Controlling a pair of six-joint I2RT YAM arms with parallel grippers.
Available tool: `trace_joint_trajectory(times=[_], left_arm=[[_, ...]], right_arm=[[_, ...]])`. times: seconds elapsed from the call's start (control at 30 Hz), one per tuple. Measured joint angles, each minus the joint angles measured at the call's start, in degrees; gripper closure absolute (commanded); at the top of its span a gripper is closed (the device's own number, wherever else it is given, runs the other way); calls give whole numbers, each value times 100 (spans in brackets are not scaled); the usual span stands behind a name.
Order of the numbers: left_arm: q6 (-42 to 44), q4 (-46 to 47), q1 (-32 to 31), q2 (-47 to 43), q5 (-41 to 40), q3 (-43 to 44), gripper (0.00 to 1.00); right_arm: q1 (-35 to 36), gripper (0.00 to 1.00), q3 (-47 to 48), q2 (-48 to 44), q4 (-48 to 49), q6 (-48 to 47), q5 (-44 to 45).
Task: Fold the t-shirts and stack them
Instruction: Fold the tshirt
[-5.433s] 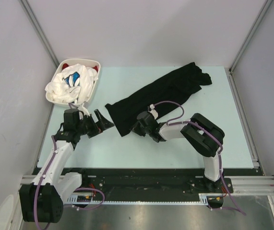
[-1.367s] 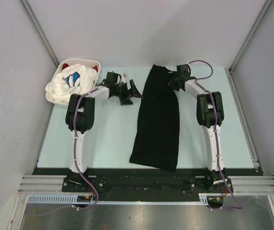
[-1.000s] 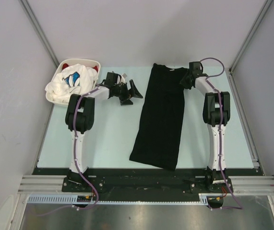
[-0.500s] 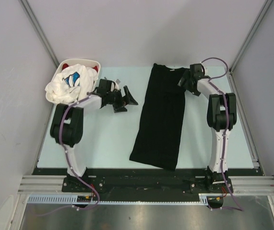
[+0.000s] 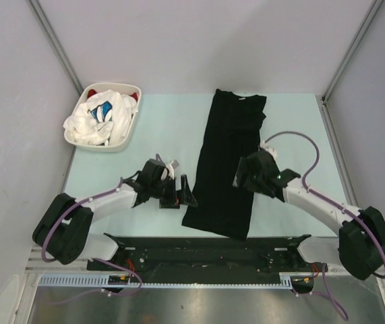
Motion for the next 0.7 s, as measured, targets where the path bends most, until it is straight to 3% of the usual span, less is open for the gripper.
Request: trace_joint_trajectory(times=[0.23, 0.5, 0.6, 0.7], left_arm=[[-323, 374, -562, -763, -151, -1049, 0], [-608, 964, -719, -861, -227, -1368, 3], [-678, 1152, -831, -739, -234, -1368, 10], [-750, 1327, -944, -654, -269, -1405, 23]], right_arm=[[1298, 0, -1220, -1143, -793, 1012, 269], [1797, 1, -1510, -1928, -1036, 1707, 579], [1915, 1, -1574, -1934, -1150, 1858, 645], [2017, 1, -1617, -1991, -1224, 1967, 686]])
